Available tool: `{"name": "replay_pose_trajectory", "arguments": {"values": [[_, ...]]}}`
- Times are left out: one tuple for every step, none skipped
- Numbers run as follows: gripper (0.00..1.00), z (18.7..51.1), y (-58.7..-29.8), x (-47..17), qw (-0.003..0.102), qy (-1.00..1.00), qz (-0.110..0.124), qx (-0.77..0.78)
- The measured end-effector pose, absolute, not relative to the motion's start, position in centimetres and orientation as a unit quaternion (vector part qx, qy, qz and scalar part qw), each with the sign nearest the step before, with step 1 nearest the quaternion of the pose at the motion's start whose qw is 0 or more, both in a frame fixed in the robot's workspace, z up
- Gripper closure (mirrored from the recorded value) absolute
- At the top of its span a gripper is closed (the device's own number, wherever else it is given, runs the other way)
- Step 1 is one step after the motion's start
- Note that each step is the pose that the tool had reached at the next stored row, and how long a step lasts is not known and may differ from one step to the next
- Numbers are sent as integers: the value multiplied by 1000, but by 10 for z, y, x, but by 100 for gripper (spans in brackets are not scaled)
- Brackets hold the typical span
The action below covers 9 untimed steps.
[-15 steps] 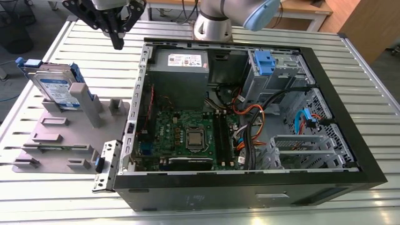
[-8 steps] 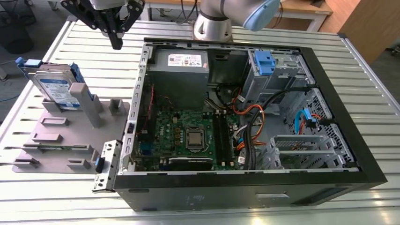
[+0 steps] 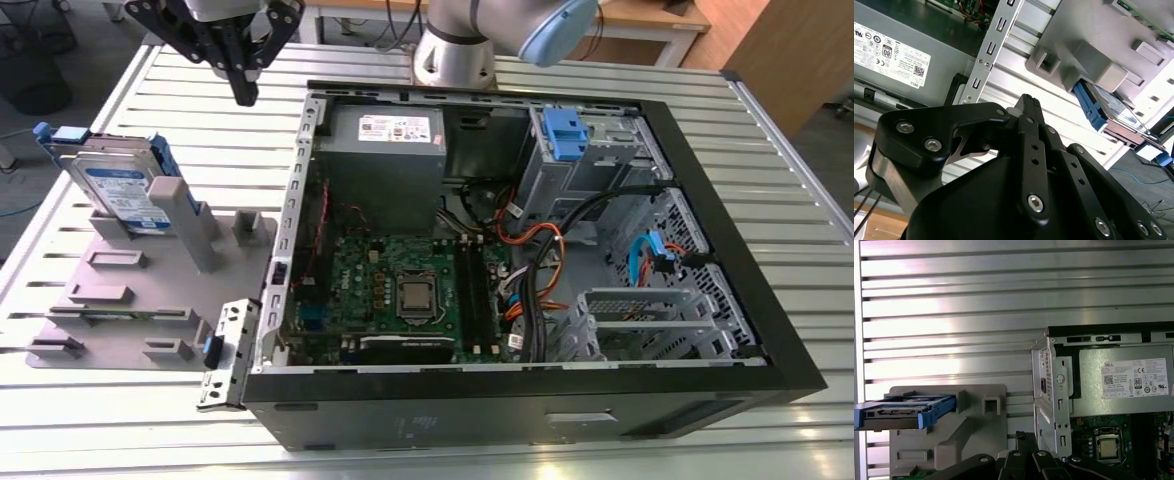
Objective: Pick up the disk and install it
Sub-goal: 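Reach for the disk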
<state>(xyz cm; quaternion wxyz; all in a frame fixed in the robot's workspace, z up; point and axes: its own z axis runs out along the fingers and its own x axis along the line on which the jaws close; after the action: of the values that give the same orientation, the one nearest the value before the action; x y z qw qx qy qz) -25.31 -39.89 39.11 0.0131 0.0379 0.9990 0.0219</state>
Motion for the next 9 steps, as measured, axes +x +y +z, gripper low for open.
{"name": "replay_pose_trajectory", "arguments": {"values": [[89,391,-399,-254,13,999,22,38],[89,391,-399,-254,13,999,22,38],[89,391,-399,-254,13,999,22,38],[89,391,-399,-255,13,999,22,38],[89,391,-399,-255,13,999,22,38],[89,391,-399,-255,13,999,22,38],[89,391,-399,-256,13,999,22,38],[89,391,-399,-256,13,999,22,38],[89,391,-399,-256,13,999,22,38]]}}
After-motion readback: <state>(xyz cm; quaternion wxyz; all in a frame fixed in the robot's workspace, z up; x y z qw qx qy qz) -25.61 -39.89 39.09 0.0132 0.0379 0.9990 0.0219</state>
